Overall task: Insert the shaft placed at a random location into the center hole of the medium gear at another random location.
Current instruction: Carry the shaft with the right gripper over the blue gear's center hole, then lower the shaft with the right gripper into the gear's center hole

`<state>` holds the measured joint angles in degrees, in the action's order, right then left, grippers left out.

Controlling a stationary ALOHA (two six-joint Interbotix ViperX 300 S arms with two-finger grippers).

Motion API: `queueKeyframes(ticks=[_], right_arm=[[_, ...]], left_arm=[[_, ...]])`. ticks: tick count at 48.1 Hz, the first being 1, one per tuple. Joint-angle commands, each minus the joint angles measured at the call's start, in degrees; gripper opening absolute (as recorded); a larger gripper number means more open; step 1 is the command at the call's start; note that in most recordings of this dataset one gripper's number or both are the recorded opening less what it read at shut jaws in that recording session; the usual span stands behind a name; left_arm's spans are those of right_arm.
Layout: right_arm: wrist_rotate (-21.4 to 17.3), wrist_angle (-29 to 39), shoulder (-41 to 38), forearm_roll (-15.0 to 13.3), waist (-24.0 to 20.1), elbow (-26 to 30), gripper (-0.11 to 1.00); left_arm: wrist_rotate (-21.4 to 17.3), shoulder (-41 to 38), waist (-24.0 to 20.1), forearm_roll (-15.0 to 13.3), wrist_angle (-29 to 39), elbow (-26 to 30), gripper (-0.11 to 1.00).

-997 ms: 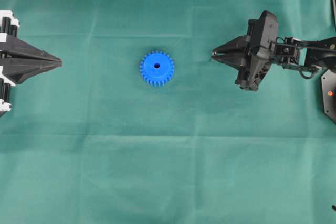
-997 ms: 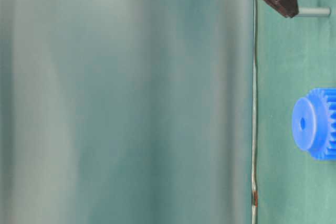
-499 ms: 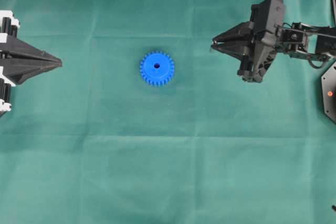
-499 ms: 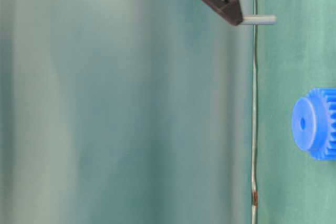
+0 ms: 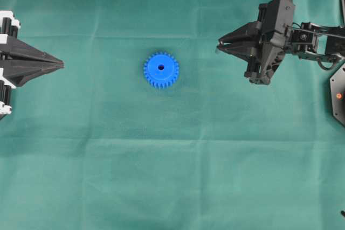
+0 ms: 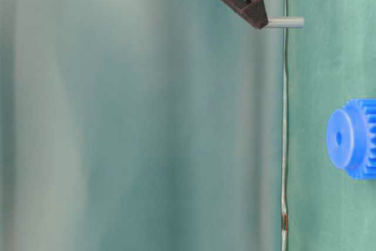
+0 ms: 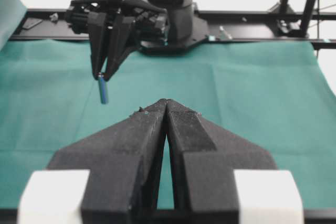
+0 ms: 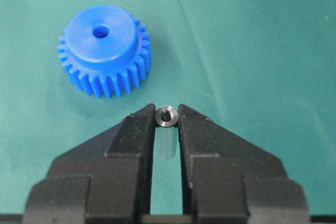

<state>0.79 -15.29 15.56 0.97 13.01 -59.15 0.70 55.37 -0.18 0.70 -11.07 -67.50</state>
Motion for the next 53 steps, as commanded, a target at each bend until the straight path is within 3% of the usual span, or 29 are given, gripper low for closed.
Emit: queueKeyframes(ticks=[1,37,53], right_arm=[[-0.26,-0.53,-0.35,-0.09,-0.79,2.20,0.14],[0.00,-0.70,-17.67,-0.09,-5.19,20.83,0.14],[-0.18,-0.53,-20.65,-0.09,-6.06,23.29,0.14]], left_arm=[[0.09,-0.18,-0.09,0.09,-0.18,1.23,0.00],[0.09,-0.26,0.00,0.09,-0.09,1.14,0.00],[0.09,-0.26,0.00,0.09,0.44,1.23,0.00]])
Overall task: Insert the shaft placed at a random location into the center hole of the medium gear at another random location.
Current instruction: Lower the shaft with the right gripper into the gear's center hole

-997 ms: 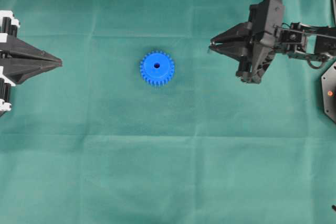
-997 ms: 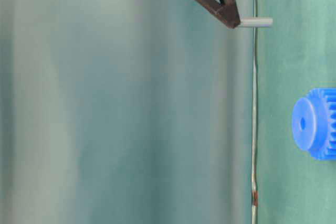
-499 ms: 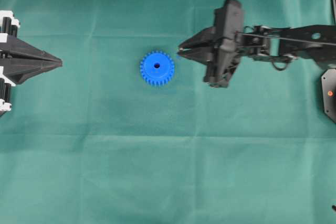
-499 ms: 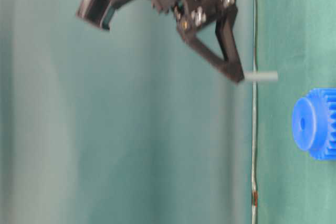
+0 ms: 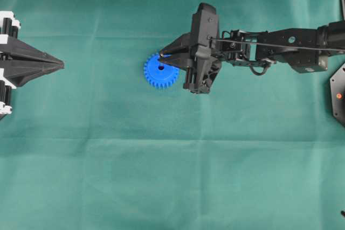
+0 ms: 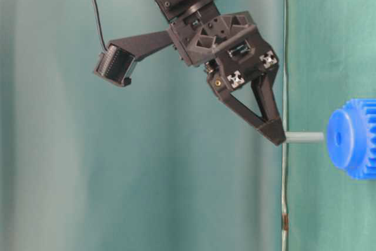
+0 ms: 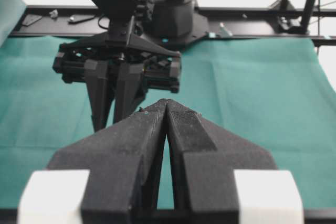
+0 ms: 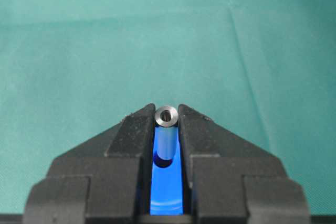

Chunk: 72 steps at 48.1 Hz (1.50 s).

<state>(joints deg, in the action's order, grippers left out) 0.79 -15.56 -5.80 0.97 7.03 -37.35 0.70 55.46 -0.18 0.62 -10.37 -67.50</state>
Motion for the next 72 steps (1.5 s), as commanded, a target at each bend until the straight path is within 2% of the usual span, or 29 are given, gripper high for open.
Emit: queueKeyframes(ticks=[1,19,72], right_arm=[[-0.18,-0.26,0.70,-0.09,-0.09,1.49,0.14],[-0.26,-0.53,0.44,0.00,-0.09,1.41,0.14],[-0.53,-4.04,-7.47,0.97,-0.09,1.41,0.14]], left_arm=[[0.09,-0.35,0.00,0.18,-0.26,1.23,0.00],[0.09,-0.35,-0.09,0.18,-0.18,1.23,0.00],[0.18,-0.35,0.00,0.18,-0.26,1.23,0.00]])
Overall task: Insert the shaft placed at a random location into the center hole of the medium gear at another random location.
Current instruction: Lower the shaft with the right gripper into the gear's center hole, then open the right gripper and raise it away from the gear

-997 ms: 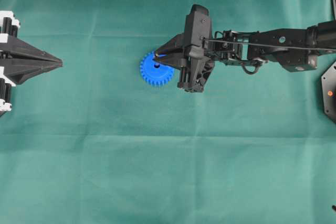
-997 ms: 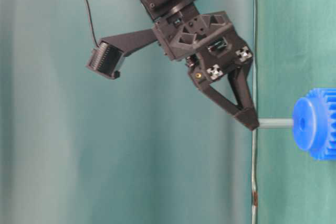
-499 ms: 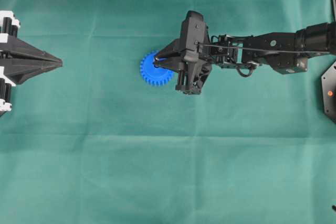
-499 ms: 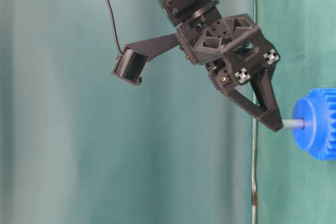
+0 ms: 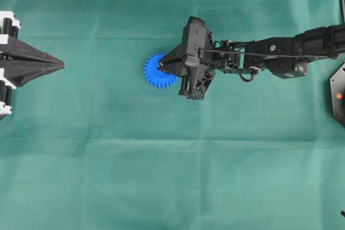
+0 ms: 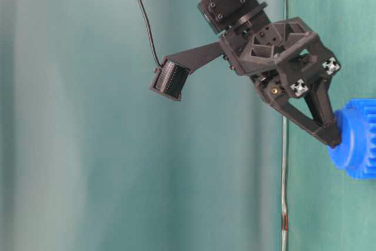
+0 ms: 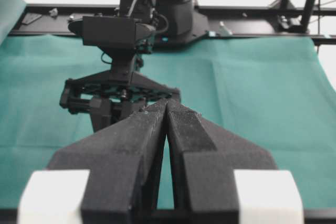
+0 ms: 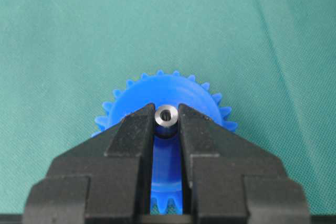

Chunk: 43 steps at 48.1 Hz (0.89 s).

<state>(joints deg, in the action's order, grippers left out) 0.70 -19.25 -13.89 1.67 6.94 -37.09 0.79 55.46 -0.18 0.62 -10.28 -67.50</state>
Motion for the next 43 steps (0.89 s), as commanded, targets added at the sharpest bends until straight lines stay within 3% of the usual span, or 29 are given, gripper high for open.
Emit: queueKeyframes(ticks=[1,31,34,43], right_arm=[[-0.44,-0.35,0.62,0.26,0.00,1.14,0.14],[-0.35,0.79,0.79,0.00,0.00,1.23,0.15],[-0.35,0.70,1.14,0.00,0.00,1.23,0.26],[-0.26,0.70,3.16,0.00,0.00,1.14,0.78]], left_arm=[[0.09,-0.35,0.00,0.18,-0.35,1.23,0.00],[0.00,-0.35,0.00,0.18,-0.09,1.23,0.00],[0.00,-0.35,-0.09,0.18,0.00,1.23,0.00],[0.00,-0.44,-0.09,0.18,0.00,1.23,0.00]])
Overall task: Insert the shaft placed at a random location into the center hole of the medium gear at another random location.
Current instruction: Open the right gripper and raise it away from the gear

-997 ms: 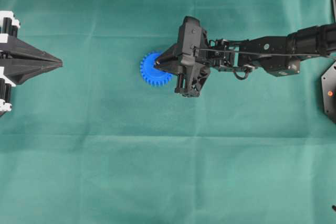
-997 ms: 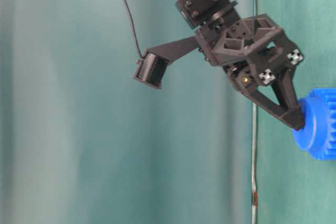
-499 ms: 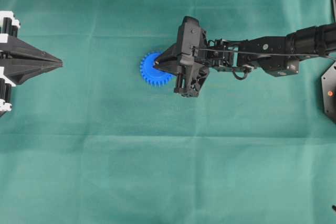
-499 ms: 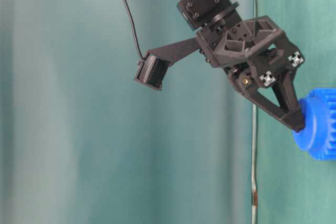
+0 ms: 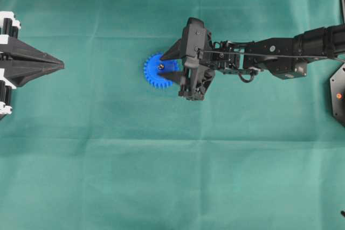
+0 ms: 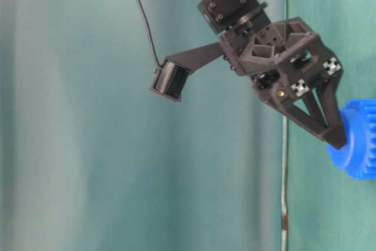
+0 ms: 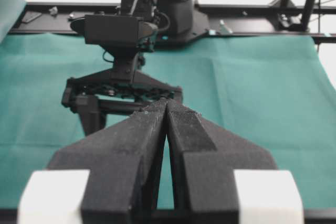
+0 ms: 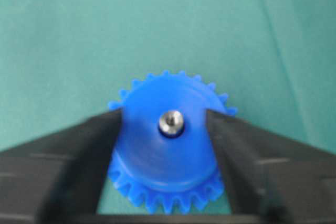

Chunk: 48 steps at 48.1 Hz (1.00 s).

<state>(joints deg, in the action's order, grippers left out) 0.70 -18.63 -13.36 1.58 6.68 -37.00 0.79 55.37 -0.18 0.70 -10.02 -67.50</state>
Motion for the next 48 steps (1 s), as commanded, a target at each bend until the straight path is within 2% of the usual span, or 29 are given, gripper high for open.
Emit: queueKeyframes(ticks=[1,10,29,48], right_arm=[[-0.26,0.18,2.99,0.09,0.26,1.05,0.80],[-0.18,0.44,5.45,0.18,0.26,0.70,0.74],[0.18,4.04,10.81,-0.18,0.26,0.18,0.74],[0.00,4.39,18.11,-0.09,0.26,-6.33,0.74]], left_arm=[[0.00,-0.26,-0.09,0.09,-0.26,1.23,0.00],[0.00,-0.26,-0.09,0.09,-0.26,1.23,0.00],[0.00,-0.26,-0.09,0.09,-0.26,1.23,0.00],[0.09,-0.18,0.00,0.09,-0.26,1.23,0.00]])
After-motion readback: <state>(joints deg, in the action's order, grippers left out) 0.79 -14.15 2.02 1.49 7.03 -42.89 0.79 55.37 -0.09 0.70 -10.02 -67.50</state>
